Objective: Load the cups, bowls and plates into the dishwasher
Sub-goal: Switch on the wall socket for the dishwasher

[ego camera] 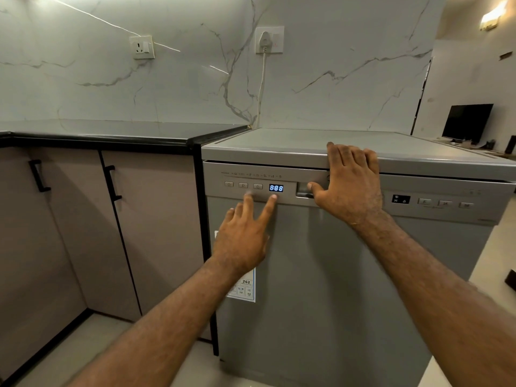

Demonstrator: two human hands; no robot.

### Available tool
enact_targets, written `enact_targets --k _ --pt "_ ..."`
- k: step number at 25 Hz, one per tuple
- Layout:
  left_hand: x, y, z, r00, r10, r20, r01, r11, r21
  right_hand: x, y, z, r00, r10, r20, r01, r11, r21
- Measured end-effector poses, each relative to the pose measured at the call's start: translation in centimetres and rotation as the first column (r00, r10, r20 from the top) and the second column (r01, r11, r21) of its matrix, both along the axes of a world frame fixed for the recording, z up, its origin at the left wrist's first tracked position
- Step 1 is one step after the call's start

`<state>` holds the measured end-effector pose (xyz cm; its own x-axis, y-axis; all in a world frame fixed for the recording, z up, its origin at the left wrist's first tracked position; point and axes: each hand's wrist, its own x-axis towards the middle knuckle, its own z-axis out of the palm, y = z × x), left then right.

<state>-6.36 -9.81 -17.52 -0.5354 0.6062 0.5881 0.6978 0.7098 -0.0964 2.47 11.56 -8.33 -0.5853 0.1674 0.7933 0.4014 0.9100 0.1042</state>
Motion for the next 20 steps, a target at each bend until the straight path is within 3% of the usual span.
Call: enact_targets --k 20 --pt "-0.1 1.05 -0.04 1.0 0.022 -0.01 -0.022 1.0 -0.018 0.0 0.02 -0.17 1.0 0.003 -0.005 -0.003 1.0 0.019"
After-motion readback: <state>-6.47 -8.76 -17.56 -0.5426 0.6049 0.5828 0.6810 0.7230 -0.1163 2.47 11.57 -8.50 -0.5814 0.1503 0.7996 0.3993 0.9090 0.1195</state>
